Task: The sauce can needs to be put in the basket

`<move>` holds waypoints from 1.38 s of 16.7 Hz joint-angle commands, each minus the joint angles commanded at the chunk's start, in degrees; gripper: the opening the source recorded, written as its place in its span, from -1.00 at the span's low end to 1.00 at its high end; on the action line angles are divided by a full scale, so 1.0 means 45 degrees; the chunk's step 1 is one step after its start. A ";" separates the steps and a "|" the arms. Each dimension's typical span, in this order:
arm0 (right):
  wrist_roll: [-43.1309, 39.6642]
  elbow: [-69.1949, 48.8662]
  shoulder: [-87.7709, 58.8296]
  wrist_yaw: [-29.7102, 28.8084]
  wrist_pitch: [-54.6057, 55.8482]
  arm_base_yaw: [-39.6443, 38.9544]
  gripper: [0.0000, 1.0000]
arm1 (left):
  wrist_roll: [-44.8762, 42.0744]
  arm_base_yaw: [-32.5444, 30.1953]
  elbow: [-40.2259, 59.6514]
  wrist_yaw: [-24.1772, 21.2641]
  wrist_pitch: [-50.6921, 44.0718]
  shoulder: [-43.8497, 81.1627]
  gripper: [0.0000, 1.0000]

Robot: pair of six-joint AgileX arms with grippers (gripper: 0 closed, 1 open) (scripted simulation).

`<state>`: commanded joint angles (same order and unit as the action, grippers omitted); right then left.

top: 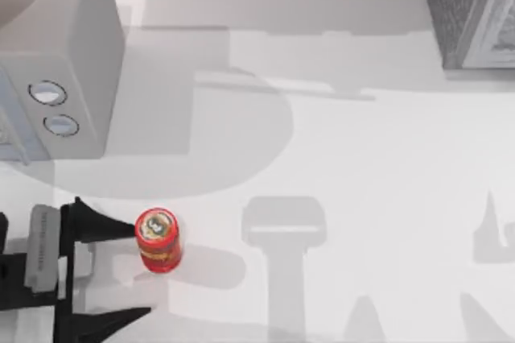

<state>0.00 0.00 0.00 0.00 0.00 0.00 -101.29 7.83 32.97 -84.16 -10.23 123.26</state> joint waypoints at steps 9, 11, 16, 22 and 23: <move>0.0000 0.0000 0.0000 0.0000 0.0000 0.0000 1.00 | 0.7837 -0.1003 -0.1760 0.0180 0.9568 0.0011 1.00; 0.0000 0.0000 0.0000 0.0000 0.0000 0.0000 1.00 | 0.9406 -0.1238 -0.1928 0.0306 1.1344 0.0064 1.00; 0.0000 0.0000 0.0000 0.0000 0.0000 0.0000 1.00 | 1.2568 -0.1876 -0.1980 0.0693 1.4788 0.0319 1.00; 0.0000 0.0000 0.0000 0.0000 0.0000 0.0000 1.00 | 1.4454 -0.2362 -0.1720 0.1048 1.6686 0.0609 1.00; 0.0000 0.0000 0.0000 0.0000 0.0000 0.0000 1.00 | 1.4536 -0.2384 -0.1700 0.1066 1.6767 0.0628 1.00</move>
<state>0.00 0.00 0.00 0.00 0.00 0.00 -35.88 -2.90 25.32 -79.37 65.22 126.09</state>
